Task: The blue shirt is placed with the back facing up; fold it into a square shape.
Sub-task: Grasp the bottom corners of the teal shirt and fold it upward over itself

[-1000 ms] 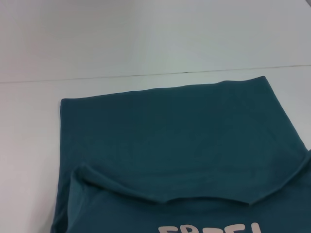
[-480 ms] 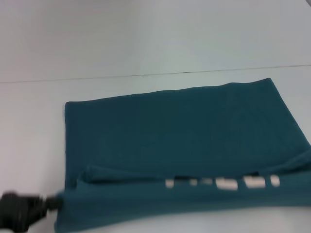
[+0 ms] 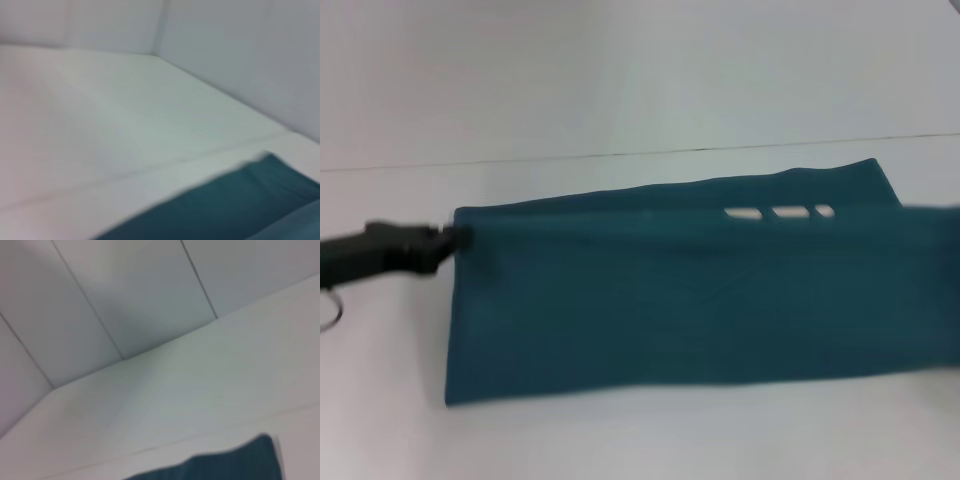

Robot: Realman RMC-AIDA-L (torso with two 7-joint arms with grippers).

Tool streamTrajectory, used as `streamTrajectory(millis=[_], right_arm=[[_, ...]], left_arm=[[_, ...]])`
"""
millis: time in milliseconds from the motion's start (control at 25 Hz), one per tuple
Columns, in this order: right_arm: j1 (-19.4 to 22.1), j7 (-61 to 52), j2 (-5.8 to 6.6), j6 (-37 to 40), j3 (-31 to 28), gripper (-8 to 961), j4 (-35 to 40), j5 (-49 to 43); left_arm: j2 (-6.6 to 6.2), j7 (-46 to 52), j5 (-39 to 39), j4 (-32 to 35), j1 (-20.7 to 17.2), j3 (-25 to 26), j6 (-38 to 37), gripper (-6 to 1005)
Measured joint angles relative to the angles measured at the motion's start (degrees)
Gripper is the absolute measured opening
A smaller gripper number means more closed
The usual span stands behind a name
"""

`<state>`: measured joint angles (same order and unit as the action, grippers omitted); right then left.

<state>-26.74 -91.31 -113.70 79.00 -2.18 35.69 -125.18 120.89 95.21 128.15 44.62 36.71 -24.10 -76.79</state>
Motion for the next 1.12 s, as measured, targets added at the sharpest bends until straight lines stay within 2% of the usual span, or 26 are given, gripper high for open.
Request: streamTrajectory(millis=[40, 80, 200, 360, 520, 680, 1000, 1120], right_arm=[[-1.49, 0.93, 0.01, -2.51, 0.34, 32, -1.1, 0.03], [-3.13, 2.15, -0.05, -5.37, 0.68, 32, -2.27, 0.05], [-6.79, 5.65, -0.63, -12.87, 1.28, 32, -5.32, 0.4], [-10.83, 12.53, -1.45, -22.06, 1.69, 31, -9.69, 3.32], [-13.52, 20.51, -2.24, -29.71, 2.77, 32, -13.36, 8.05], [-14.75, 25.85, -2.66, -34.13, 4.22, 32, -15.53, 12.57], [-15.01, 34.49, -2.82, -36.12, 4.48, 46, -18.02, 21.63], [-15.19, 37.17, -2.45, -36.89, 4.55, 62, -19.73, 23.86]], left_arm=[[-0.01, -0.11, 0.02, -1.57, 1.43, -0.01, 4.23, 5], [0.0, -0.15, 0.02, -1.8, 1.64, -0.04, 4.97, 5], [0.37, -0.73, -0.05, -5.15, 4.72, -1.76, 16.5, 5], [0.69, -1.03, -0.46, -8.57, 6.78, -4.64, 26.81, 6], [1.88, -3.79, -1.37, -10.43, 8.41, -5.91, 35.02, 6], [2.51, -8.22, -4.36, -11.95, 9.62, -5.98, 39.49, 6], [2.07, -18.15, -12.9, -16.35, 11.89, -6.04, 44.66, 5], [2.04, -22.33, -17.07, -17.9, 12.47, -6.04, 45.93, 5]])
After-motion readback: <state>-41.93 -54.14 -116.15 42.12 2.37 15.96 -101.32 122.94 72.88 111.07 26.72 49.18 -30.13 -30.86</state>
